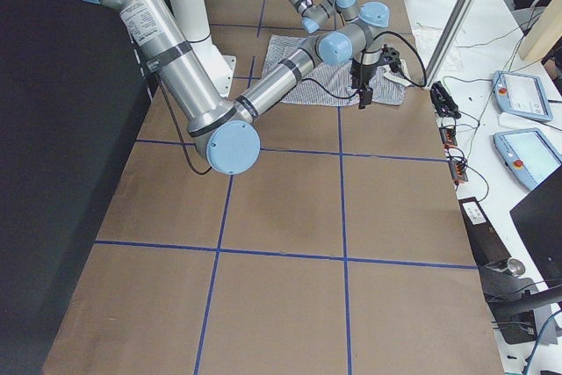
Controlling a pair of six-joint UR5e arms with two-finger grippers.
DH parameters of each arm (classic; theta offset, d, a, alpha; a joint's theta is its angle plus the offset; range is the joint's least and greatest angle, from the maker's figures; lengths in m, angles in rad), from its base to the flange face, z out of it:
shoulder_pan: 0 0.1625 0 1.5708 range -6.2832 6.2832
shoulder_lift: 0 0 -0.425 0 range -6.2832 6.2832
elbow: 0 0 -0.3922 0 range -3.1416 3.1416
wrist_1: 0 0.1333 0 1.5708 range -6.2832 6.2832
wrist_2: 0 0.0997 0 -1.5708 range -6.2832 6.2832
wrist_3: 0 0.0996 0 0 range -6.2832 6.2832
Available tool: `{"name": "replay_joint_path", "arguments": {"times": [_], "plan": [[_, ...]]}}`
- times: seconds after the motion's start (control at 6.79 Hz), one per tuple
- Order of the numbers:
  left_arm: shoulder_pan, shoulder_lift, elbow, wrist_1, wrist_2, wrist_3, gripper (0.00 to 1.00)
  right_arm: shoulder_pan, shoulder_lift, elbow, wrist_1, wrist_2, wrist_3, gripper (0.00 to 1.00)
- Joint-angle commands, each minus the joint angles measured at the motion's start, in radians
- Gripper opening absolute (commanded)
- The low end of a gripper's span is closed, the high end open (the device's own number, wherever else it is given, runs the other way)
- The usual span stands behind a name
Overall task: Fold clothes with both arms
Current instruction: 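Grasp the sleeve nearest the left gripper and fold it inward over the body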
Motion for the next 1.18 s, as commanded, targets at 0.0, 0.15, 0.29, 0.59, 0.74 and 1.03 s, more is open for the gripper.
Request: {"name": "replay_joint_path", "arguments": {"times": [0.0,0.15,0.29,0.59,0.74,1.03], "plan": [[-0.003,0.0,-0.021,-0.063,-0.047,0.004,1.0,-0.001,0.0,0.002,0.0,-0.006,0.001,1.0],[-0.005,0.009,-0.071,-0.055,-0.069,0.005,1.0,-0.001,0.0,0.014,-0.001,-0.002,0.013,1.0],[-0.003,0.092,-0.187,-0.035,-0.125,0.014,1.0,-0.002,-0.013,0.032,-0.001,0.0,0.036,1.0],[-0.008,0.247,-0.477,0.233,-0.238,0.185,1.0,-0.077,-0.12,0.176,0.0,-0.061,0.21,1.0],[-0.016,0.345,-0.661,0.343,-0.238,0.283,1.0,-0.192,-0.184,0.297,0.0,-0.137,0.387,1.0],[-0.032,0.498,-0.925,0.492,-0.239,0.428,1.0,-0.492,-0.22,0.423,0.047,-0.338,0.827,1.0]]}}
